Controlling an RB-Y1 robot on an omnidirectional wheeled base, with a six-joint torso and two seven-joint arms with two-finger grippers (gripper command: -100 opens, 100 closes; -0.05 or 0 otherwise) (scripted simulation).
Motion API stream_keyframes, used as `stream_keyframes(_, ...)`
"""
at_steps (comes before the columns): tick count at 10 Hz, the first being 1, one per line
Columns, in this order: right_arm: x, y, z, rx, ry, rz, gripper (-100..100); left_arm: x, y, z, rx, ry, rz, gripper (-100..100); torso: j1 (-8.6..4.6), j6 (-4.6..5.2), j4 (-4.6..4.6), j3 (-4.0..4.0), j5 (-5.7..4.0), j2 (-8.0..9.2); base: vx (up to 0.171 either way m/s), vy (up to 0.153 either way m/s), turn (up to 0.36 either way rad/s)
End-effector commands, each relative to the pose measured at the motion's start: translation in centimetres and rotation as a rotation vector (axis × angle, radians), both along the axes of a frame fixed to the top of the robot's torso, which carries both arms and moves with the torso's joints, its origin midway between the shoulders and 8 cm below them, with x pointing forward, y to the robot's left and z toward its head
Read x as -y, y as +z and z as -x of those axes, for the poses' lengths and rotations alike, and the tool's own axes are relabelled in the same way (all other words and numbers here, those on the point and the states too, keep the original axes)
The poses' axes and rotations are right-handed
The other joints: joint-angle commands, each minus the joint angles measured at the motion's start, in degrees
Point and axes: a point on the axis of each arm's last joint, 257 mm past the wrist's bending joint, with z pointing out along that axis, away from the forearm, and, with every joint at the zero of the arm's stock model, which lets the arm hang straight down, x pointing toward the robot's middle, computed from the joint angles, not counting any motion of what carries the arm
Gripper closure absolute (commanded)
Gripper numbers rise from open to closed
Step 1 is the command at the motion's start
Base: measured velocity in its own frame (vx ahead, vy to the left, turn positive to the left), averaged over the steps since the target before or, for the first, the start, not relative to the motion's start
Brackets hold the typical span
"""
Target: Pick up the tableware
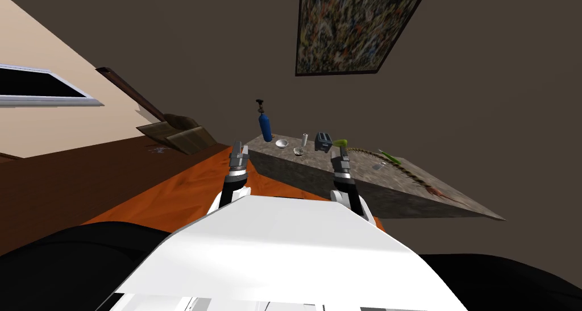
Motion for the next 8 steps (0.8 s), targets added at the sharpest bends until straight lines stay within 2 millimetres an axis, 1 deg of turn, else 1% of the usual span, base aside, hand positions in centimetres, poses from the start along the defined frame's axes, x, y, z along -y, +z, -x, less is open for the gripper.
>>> stream_keyframes(1,-1.0,-0.1,-0.7,-0.003,0.011,0.096,-100,0.0,0.0,0.0,0.0,0.0,0.0,0,0.0,0.0,0.0,0.0,0.0,0.0,-0.066,-0.016,0.072)
stream_keyframes(2,-1.1,-0.1,-0.7,-0.004,0.014,0.105,-100,0.0,0.0,0.0,0.0,0.0,0.0,0,-0.02,-0.01,0.01,0.03,0.0,0.06,-0.059,-0.015,0.033)
stream_keyframes(3,-1.8,-0.3,-1.2,-0.004,0.022,0.178,-100,0.0,0.0,0.0,0.0,0.0,0.0,0,-0.02,0.01,0.02,0.04,-0.01,0.06,-0.067,-0.01,0.066)
stream_keyframes(6,-4.1,-0.8,-2.6,0.009,0.032,0.406,-100,0.0,0.0,0.0,0.0,0.0,0.0,0,-0.02,0.0,0.05,0.14,-0.01,0.24,-0.11,-0.016,0.096)
stream_keyframes(7,-4.1,-0.8,-2.6,0.008,0.036,0.418,-100,0.0,0.0,0.0,0.0,0.0,0.0,0,-0.03,-0.01,0.06,0.14,-0.01,0.25,-0.074,-0.023,0.034)
stream_keyframes(8,-4.8,-1.1,-3.1,0.016,0.038,0.503,-100,0.0,0.0,0.0,0.0,0.0,0.0,0,-0.05,0.02,0.04,0.1,-0.01,0.15,-0.064,-0.023,0.053)
